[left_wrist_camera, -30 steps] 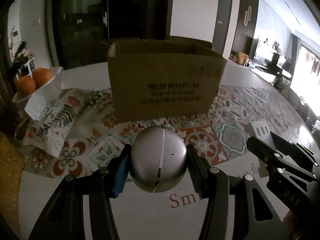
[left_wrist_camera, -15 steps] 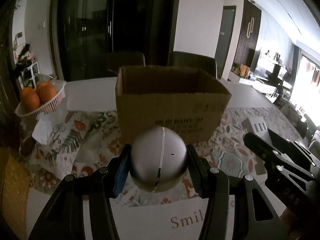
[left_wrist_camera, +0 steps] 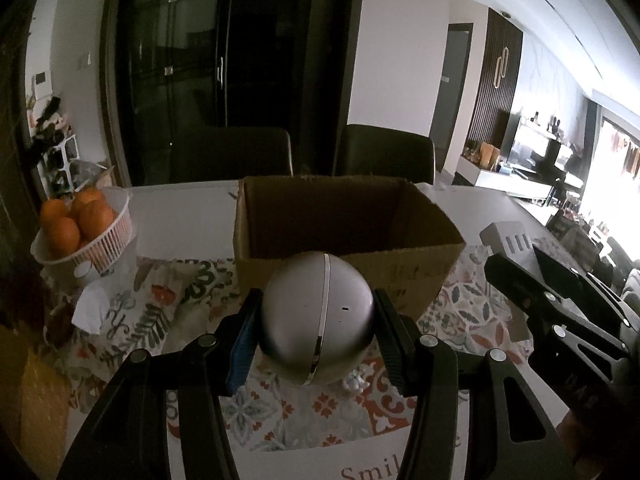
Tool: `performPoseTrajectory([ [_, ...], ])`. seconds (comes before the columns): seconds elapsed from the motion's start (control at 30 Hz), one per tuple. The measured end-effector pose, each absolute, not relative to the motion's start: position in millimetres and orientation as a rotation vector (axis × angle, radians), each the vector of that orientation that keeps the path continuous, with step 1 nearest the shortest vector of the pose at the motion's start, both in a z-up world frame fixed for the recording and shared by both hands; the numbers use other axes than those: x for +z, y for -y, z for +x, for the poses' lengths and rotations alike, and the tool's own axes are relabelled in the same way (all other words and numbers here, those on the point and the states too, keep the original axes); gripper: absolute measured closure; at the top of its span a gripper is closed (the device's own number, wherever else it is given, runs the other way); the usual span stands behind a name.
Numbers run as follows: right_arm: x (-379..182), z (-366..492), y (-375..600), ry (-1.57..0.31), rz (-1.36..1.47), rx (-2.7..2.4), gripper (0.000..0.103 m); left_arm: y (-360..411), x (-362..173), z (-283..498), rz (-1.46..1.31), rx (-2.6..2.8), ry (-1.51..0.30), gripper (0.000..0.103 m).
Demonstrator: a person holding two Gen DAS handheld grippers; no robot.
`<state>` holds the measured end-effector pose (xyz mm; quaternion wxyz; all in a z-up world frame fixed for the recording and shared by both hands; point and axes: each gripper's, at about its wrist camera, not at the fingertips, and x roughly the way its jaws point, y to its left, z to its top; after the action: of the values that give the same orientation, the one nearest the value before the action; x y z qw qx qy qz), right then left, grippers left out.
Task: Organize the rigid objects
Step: 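Lift the silver speaker and white USB charger and carry both over the cardboard box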
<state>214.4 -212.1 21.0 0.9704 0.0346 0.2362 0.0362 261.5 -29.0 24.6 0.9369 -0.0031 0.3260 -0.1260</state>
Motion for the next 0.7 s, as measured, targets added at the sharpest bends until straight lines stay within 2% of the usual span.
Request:
performPoseTrajectory([
  [0.7, 59.4, 277.1, 218.8, -0.459, 0.073, 0.118, 0.054, 39.5, 61.4, 324.2, 0.039, -0.273, -0.642, 0.050],
])
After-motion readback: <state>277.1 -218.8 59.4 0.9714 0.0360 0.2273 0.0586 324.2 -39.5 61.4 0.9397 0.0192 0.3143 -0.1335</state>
